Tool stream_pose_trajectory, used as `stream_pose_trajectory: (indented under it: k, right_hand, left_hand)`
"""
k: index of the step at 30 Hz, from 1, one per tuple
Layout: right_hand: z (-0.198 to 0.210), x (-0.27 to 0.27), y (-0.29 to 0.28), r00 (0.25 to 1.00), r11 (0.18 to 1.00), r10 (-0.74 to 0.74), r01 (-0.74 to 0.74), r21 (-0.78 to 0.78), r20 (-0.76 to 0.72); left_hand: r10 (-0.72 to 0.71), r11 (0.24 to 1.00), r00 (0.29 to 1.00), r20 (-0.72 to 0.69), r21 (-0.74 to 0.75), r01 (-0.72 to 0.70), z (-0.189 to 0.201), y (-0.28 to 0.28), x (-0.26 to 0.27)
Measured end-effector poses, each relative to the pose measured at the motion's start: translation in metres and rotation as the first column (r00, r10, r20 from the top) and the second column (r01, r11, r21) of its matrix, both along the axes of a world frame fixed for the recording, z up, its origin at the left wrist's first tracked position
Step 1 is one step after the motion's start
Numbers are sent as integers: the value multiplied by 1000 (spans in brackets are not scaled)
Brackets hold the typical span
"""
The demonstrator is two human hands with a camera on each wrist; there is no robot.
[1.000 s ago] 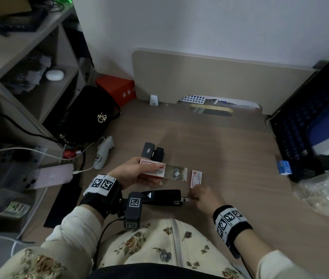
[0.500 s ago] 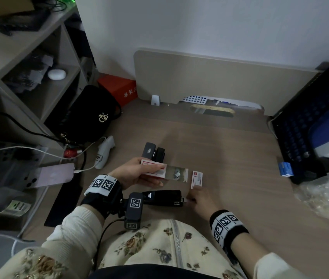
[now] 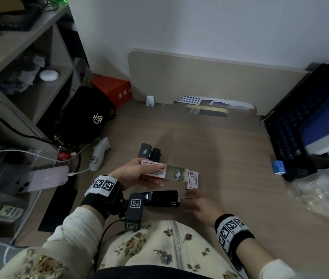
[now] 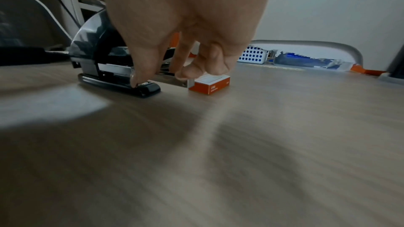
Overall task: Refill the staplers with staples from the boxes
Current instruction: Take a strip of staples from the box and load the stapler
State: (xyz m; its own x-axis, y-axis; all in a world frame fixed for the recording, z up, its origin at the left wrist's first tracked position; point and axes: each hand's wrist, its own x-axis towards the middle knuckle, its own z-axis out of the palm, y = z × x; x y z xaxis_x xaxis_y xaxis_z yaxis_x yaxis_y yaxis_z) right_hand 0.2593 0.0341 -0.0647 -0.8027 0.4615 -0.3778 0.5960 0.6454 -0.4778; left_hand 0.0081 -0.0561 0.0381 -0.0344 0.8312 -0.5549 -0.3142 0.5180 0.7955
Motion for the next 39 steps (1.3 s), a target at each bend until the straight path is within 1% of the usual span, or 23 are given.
stream_pose_trajectory:
  k: [2, 3, 6, 7, 8, 10, 12, 13, 15, 17, 18, 20, 23, 25, 30, 33, 36, 37, 39]
  right_hand:
    - [3, 1, 1, 1000, 1000, -12, 13, 28, -22]
    - [6, 2, 3, 998, 999, -44, 45, 22, -47]
    - [23, 0, 11, 966, 977, -191, 205, 66, -175]
    - [31, -3, 14, 937, 960, -242, 269, 79, -253]
    - [39, -7, 17, 892, 943, -280, 325, 71, -354]
    - [56, -17, 20, 797, 924, -338, 382, -15, -500]
    - [75, -28, 19, 753, 933, -323, 353, -62, -573]
    - [83, -33, 18, 744, 946, -280, 322, -41, -607]
    - [90, -42, 16, 740, 965, -186, 263, 22, -646]
    - [92, -49, 15, 758, 965, -137, 247, 86, -638]
    - [93, -51, 14, 759, 959, -131, 260, 112, -638]
    - [96, -54, 14, 726, 937, -153, 322, 134, -670]
    - [98, -53, 13, 645, 910, -190, 399, 114, -740]
    - [101, -52, 12, 621, 901, -177, 414, 127, -764]
    - [104, -57, 8, 676, 891, -16, 344, 297, -737]
    - [105, -58, 9, 721, 888, -10, 325, 326, -693]
    - [105, -56, 12, 812, 895, -4, 263, 361, -583]
    - [104, -54, 13, 826, 900, -5, 249, 357, -563]
    - [103, -50, 15, 826, 908, -20, 251, 336, -564]
  left_hand:
    - [-5, 1000, 1000, -7, 2, 5, 0, 0, 0]
    - [-4, 1000, 1000, -12, 1, 4, 0, 0, -1]
    - [24, 1000, 999, -29, 7, -24, -1, 0, -2]
    - [48, 999, 998, -36, 6, -48, -1, 0, -2]
    - [77, 997, 996, -48, 4, -76, 0, 1, -2]
    - [132, 991, 989, -72, 0, -132, 1, 3, -2]
    - [175, 984, 982, -64, -1, -176, 1, 6, -1]
    - [202, 979, 979, -41, 1, -202, 1, 7, 0]
    - [283, 959, 957, 56, 4, -284, 1, 8, 2]
    - [350, 934, 922, 168, 9, -356, 1, 8, 5]
    - [367, 926, 906, 209, 14, -378, 3, 8, 7]
    - [377, 918, 890, 257, 26, -396, 6, 7, 8]
    - [357, 925, 898, 259, 39, -379, 8, 7, 6]
    - [332, 934, 913, 239, 50, -353, 9, 6, 7]
    - [262, 959, 950, 168, 60, -276, 8, 8, 9]
    - [221, 972, 969, 110, 57, -228, 10, 8, 10]
    - [176, 982, 982, 74, 62, -181, 13, 7, 11]
    - [172, 982, 982, 73, 60, -176, 13, 7, 10]
    - [176, 982, 981, 76, 53, -180, 13, 7, 9]
